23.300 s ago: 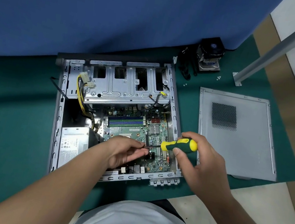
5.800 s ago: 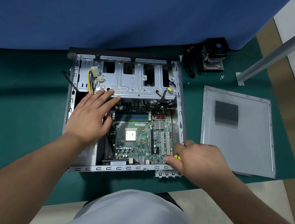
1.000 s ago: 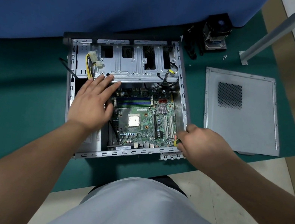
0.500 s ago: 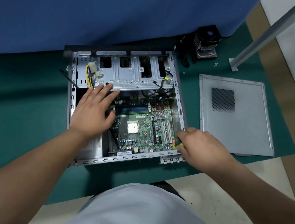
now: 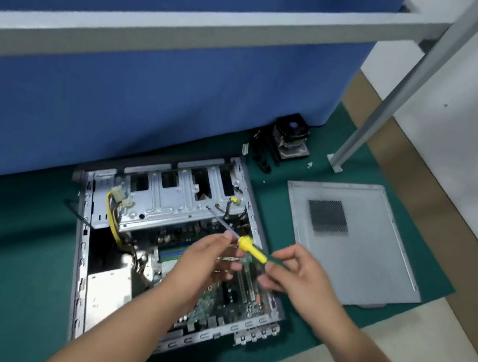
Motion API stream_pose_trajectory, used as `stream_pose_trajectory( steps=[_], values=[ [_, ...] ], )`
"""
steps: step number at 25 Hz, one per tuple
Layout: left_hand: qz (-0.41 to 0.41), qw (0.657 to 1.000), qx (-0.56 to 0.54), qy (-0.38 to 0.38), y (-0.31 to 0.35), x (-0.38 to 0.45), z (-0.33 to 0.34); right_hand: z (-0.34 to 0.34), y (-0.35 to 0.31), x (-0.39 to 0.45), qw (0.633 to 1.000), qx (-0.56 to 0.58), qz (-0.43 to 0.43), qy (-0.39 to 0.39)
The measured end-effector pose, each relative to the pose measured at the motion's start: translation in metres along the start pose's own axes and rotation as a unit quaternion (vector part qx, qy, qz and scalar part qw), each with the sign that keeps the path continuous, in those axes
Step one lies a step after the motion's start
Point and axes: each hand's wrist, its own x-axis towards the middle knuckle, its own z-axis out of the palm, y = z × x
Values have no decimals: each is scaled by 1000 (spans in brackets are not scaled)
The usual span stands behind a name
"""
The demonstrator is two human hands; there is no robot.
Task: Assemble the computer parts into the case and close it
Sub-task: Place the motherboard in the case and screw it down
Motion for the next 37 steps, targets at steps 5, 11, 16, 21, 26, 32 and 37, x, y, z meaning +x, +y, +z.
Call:
stream_pose_trajectory(
  steps=[5, 11, 16, 21, 26, 32, 37],
  values=[
    [116, 983, 141, -8, 39, 38, 34, 6, -9, 35, 998, -17, 27, -55],
    [305, 810, 477, 152, 78, 112, 0, -34, -21, 131, 998, -42, 41, 29],
    [199, 661, 676, 257, 62, 144, -71, -52, -8, 232, 986, -118, 70, 99],
    [240, 617, 694, 283, 51, 155, -80, -30, 9, 309, 966, -207, 31, 149],
    [255, 609, 693, 289, 48, 159, -83, -11, 30, 339, 934, -302, -30, 188],
    [265, 612, 687, 288, 47, 162, -84, -10, 31, 339, 936, -283, -17, 210],
    [252, 645, 669, 270, 54, 154, -77, -14, -1, 283, 980, -82, 1, 180]
  ],
)
